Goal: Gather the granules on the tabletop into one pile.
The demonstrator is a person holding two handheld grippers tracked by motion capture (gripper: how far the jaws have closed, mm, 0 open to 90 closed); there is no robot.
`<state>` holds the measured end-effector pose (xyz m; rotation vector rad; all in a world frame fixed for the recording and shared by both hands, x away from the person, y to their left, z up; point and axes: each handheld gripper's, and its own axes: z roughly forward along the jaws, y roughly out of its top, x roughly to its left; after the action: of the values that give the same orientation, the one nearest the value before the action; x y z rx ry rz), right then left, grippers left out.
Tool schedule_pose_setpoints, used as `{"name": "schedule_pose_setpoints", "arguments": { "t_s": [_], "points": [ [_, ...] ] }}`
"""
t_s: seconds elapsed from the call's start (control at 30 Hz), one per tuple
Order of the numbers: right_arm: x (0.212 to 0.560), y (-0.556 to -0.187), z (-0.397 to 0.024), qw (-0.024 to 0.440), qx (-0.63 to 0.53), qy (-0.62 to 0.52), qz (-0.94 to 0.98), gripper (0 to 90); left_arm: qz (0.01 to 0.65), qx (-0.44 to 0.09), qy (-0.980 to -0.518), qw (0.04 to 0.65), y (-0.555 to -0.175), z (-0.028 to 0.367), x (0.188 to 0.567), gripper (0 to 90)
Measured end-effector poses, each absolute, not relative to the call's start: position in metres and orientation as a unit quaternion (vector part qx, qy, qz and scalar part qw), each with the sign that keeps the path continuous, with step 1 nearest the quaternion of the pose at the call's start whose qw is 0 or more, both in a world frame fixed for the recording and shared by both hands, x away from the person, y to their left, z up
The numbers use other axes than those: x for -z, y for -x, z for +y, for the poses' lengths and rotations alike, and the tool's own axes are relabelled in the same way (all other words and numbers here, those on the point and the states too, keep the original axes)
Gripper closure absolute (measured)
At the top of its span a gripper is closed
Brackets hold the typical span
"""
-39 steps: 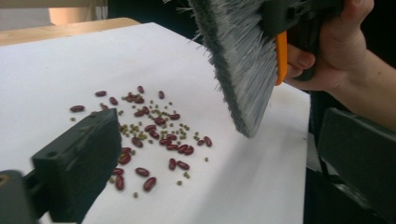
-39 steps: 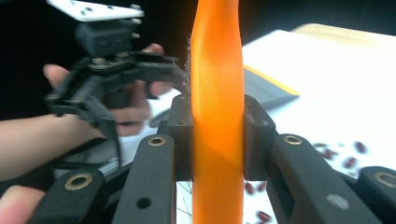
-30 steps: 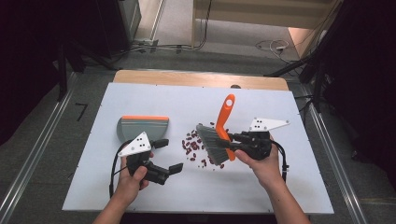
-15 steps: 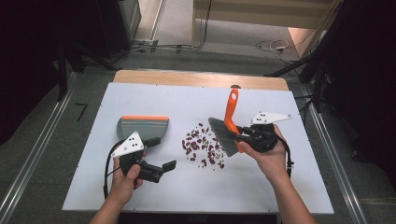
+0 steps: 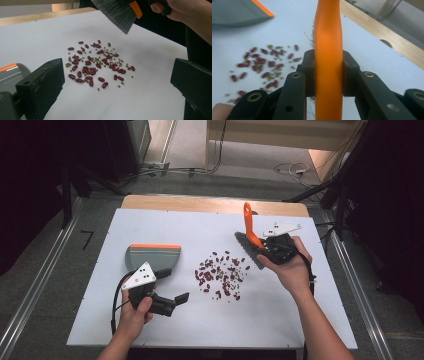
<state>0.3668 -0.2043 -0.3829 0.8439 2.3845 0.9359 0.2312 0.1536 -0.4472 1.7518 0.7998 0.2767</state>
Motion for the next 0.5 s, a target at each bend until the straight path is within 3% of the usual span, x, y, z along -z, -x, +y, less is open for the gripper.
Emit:
{"name": "schedule_pose_setpoints", "arguments": {
  "t_s": [0.13,0.5],
  "points": [
    [0.388,-0.384,-0.194,0.262,-0.273,-0.284,0.881,68.9,0.336,-0.118,-0.747,0.562,-0.230,0.153,0.449,0.0],
    [0.415,-0.411,-0.160,0.293,-0.167,-0.265,0.903,68.9,0.338,-0.117,-0.742,0.567,-0.231,0.158,0.450,0.0]
  ]
}}
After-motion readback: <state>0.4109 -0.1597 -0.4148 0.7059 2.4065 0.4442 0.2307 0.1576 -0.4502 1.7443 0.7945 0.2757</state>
